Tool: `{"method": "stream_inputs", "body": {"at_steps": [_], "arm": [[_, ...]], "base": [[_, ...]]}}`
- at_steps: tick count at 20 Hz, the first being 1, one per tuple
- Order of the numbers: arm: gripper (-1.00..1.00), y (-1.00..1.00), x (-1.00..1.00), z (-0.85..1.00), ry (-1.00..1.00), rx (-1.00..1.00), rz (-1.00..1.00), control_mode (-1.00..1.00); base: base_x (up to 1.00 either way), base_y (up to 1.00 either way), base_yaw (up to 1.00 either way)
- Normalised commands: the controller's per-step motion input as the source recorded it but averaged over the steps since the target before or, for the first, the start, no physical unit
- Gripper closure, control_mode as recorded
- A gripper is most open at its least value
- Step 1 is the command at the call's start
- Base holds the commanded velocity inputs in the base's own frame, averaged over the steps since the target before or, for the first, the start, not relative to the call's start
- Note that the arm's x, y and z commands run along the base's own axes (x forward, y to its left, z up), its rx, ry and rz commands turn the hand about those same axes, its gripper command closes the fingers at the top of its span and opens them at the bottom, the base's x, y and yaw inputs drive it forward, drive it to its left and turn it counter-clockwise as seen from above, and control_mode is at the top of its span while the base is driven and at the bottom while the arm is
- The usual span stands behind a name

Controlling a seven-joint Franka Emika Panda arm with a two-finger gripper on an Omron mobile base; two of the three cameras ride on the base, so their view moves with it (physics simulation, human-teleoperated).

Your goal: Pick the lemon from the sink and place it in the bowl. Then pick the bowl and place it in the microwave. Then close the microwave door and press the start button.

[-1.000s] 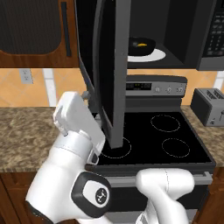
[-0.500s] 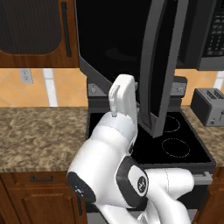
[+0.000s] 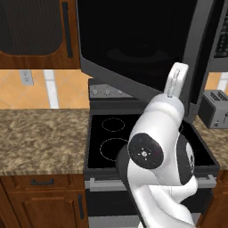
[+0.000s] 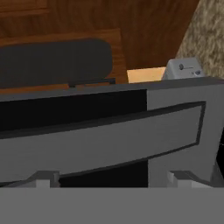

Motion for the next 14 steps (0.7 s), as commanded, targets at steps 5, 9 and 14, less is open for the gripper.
{"method": "stream_inputs", "body": {"at_steps": [5,9,14], "arm": [[-1.00,-0.86,0.28,0.07,0.00,0.27,0.04,-1.00],[-1.00,-0.57,0.42,0.06,0.00,0.20,0.06,-1.00],[-1.00,-0.21,0.81,0.00,0.00,0.07,0.04,-1.00]], "base": [[0.00,0.00,0.00],[0.00,0.00,0.00],[0.00,0.00,0.00]]}}
